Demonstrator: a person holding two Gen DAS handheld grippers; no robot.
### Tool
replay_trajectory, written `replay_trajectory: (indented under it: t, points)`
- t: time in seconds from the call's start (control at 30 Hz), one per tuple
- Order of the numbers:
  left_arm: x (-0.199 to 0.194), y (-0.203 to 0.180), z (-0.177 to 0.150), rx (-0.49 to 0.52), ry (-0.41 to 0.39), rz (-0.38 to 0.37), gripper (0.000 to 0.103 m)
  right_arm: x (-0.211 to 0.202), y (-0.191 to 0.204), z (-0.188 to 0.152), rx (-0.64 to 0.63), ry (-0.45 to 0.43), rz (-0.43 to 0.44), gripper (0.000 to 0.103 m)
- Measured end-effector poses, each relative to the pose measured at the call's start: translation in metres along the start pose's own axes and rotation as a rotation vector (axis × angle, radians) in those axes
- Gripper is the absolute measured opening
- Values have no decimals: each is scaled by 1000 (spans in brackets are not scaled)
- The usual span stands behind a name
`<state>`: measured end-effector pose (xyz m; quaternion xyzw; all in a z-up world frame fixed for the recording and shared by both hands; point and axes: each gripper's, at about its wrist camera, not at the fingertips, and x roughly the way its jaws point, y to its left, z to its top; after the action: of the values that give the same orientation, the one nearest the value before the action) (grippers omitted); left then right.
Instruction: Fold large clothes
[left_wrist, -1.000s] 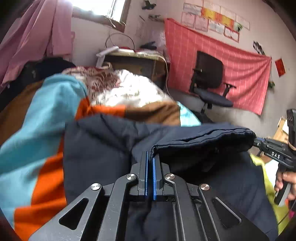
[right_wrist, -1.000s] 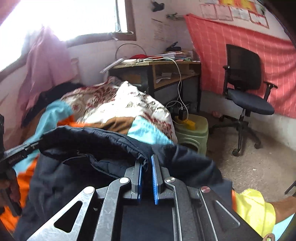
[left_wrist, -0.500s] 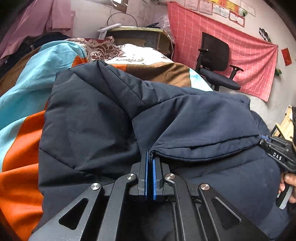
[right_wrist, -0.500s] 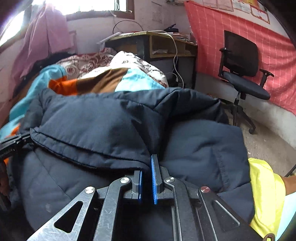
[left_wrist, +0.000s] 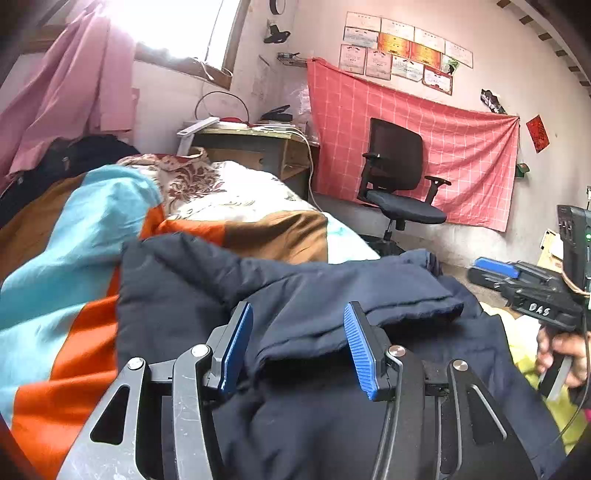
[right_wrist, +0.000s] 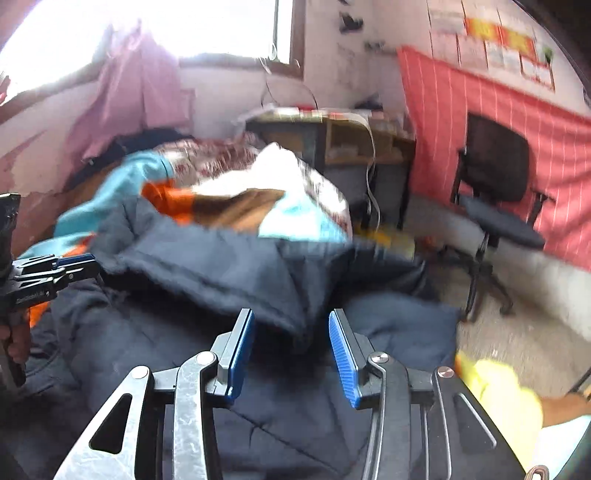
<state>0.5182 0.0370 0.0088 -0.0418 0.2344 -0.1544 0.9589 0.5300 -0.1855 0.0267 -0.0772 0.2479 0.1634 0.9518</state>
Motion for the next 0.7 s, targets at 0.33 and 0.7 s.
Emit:
replay_trajectory:
  t: [0.33, 0.7]
  points:
    - [88, -2, -16, 63, 286, -12, 28, 61, 14, 7, 107, 138, 31, 36]
    - [108, -6, -47, 175, 224, 43, 27, 94, 29, -41, 53, 112, -42, 33]
